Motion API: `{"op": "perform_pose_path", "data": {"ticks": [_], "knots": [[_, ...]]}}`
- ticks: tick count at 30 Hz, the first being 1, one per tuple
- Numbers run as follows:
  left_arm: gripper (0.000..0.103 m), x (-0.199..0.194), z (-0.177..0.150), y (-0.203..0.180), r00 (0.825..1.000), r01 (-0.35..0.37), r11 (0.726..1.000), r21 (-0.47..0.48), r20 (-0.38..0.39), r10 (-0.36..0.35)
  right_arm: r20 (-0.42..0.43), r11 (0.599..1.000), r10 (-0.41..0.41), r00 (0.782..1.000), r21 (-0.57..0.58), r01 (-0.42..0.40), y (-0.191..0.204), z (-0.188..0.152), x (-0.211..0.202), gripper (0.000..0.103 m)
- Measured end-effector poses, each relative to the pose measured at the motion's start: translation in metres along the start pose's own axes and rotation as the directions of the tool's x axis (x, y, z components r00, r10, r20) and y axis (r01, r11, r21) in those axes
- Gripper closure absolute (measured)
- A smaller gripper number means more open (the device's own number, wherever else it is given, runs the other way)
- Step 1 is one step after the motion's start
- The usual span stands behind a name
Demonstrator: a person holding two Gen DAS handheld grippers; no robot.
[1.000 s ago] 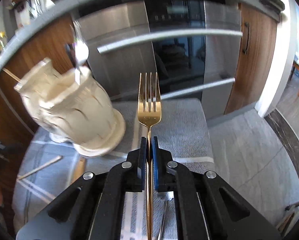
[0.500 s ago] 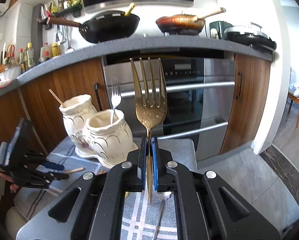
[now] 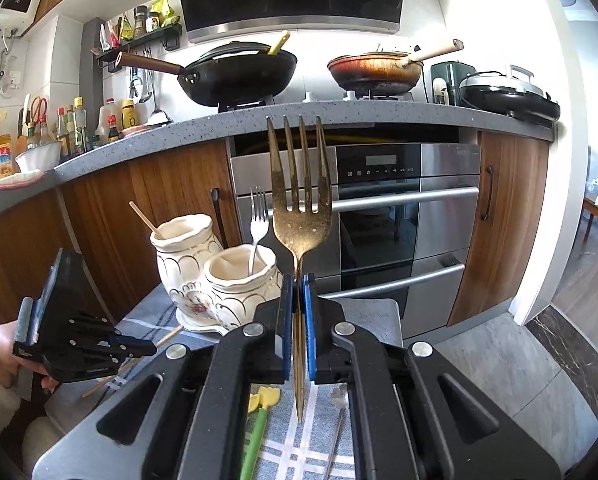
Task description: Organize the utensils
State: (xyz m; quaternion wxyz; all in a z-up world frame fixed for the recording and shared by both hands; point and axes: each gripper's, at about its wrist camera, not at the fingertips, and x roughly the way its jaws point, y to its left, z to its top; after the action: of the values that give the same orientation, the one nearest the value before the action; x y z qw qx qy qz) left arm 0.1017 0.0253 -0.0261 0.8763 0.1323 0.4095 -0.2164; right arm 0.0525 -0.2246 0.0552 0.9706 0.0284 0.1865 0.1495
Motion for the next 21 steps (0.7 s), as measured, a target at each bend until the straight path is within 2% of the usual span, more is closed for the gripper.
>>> {"op": "perform_pose_path", "data": {"ticks": [4,8,11,13,15,16,21], "knots": [[0.098,-0.037,0.012,-0.002,0.987,0.062,0.998,-0.022,0.149,-0.058,0.021,1.000,0.017,1.000,-0.010,-0.016,0.004,0.014,-0.002,0.098],[0.098,-0.066,0.034,-0.010,0.951,0.105,0.994,-0.022,0.296,-0.094,0.044,0.999,0.047,0.998,-0.007,-0.047,0.011,0.035,0.002,0.098],[0.098,-0.086,0.049,-0.009,0.903,0.101,0.994,-0.042,0.423,-0.074,0.070,0.998,0.060,0.996,-0.016,-0.059,0.020,0.052,0.008,0.098],[0.098,-0.096,0.063,-0.005,0.860,0.092,0.994,-0.065,0.508,-0.046,0.085,0.997,0.071,0.994,-0.014,-0.070,0.026,0.063,0.014,0.098],[0.098,-0.099,0.075,0.002,0.828,0.096,0.991,-0.098,0.561,-0.025,0.094,0.997,0.082,0.992,-0.008,-0.081,0.032,0.071,0.020,0.098],[0.098,-0.100,0.085,0.007,0.805,0.091,0.989,-0.120,0.593,-0.002,0.105,0.996,0.087,0.991,-0.003,-0.087,0.035,0.076,0.023,0.098],[0.098,-0.108,0.120,0.025,0.720,0.060,0.975,-0.212,0.686,0.105,0.133,0.996,0.085,0.988,0.021,-0.088,0.040,0.093,0.044,0.098]]}}
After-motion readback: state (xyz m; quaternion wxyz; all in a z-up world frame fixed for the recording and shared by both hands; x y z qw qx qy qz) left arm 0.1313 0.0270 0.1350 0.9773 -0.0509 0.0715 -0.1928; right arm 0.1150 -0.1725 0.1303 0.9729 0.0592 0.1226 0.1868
